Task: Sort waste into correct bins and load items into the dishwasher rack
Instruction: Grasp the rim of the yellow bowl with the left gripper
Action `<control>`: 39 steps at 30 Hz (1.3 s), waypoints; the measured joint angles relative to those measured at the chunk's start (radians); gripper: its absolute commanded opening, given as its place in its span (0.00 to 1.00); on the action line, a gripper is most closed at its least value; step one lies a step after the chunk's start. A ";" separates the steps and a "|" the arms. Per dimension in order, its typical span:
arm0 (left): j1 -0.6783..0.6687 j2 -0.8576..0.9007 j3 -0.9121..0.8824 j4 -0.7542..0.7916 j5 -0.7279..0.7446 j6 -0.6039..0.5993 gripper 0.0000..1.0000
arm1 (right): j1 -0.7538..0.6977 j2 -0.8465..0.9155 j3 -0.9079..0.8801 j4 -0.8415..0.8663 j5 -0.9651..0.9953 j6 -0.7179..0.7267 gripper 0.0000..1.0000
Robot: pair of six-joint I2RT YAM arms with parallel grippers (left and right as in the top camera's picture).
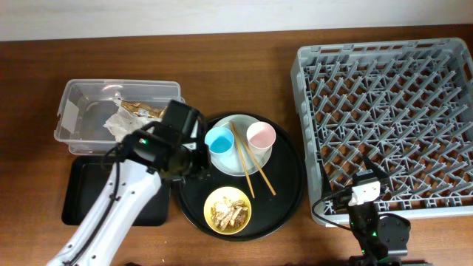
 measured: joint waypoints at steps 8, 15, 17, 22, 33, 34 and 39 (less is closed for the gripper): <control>-0.224 0.002 -0.162 0.118 -0.019 -0.063 0.23 | 0.000 0.000 0.000 0.000 0.000 0.000 0.99; -0.251 0.002 -0.317 0.135 -0.182 -0.070 0.35 | 0.000 0.000 0.000 0.000 0.000 0.000 0.99; -0.251 0.002 -0.337 0.153 -0.193 -0.070 0.35 | 0.000 0.000 0.000 0.000 0.000 -0.001 0.99; -0.251 0.002 -0.399 0.251 -0.189 -0.071 0.28 | 0.000 0.000 0.000 0.000 0.000 0.000 0.99; -0.251 0.002 -0.427 0.262 -0.183 -0.085 0.01 | 0.000 0.000 0.000 0.000 0.000 0.000 0.99; -0.251 0.002 -0.427 0.262 -0.181 -0.085 0.01 | 0.000 0.000 0.000 0.000 0.000 0.000 0.99; -0.251 0.002 -0.418 0.257 -0.176 -0.085 0.01 | 0.000 0.000 0.000 0.000 0.000 0.000 0.99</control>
